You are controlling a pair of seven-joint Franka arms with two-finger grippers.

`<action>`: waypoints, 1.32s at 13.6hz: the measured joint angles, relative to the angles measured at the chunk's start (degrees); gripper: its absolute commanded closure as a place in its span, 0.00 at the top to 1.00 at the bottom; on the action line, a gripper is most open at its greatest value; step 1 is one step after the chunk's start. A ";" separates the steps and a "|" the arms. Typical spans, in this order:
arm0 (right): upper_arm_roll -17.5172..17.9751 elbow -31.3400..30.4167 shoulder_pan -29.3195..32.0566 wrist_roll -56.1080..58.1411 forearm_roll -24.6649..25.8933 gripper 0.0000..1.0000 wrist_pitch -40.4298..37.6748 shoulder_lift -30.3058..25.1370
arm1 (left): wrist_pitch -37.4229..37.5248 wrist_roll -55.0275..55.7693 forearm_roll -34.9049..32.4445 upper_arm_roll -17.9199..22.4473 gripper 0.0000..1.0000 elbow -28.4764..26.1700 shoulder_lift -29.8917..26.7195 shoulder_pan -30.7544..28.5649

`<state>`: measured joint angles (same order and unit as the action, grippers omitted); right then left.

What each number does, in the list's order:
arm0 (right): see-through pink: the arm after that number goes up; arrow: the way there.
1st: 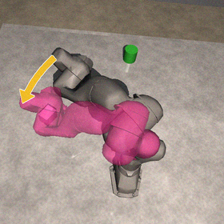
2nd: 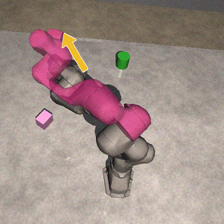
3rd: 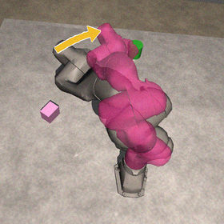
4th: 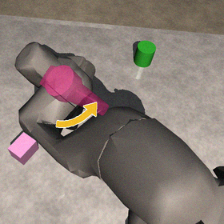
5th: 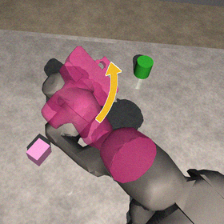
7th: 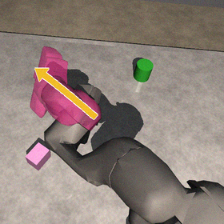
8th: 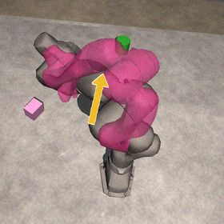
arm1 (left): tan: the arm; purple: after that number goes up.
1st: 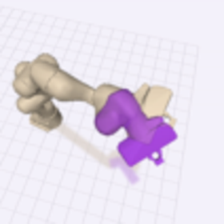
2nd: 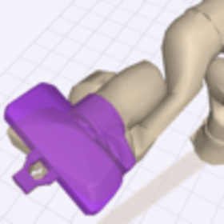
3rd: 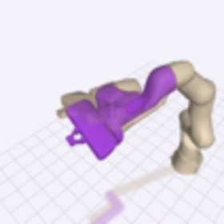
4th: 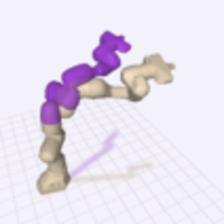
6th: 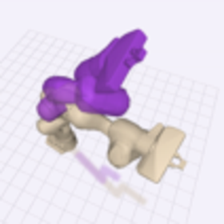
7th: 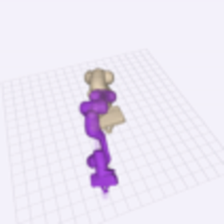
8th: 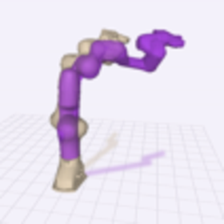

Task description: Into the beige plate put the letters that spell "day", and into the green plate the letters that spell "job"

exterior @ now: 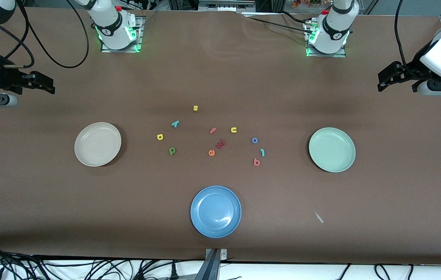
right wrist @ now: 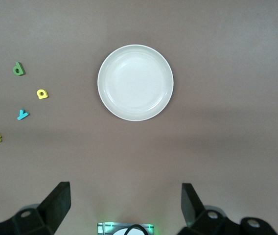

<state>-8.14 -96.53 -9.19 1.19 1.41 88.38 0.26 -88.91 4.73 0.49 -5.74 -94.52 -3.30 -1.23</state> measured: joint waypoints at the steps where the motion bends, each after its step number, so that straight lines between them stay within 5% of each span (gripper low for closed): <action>1: 0.00 0.00 0.00 0.00 0.00 1.00 -0.02 0.00 | 0.00 0.00 0.00 0.00 1.00 0.00 0.00 0.00; 18: 0.04 -0.03 0.00 0.01 0.00 1.00 -1.58 0.05 | 0.00 0.00 0.08 -0.63 1.00 0.00 0.03 0.41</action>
<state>-8.10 -96.56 -9.19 1.20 1.41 86.80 0.31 -88.91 4.73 0.57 -6.37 -94.52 -3.27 -0.82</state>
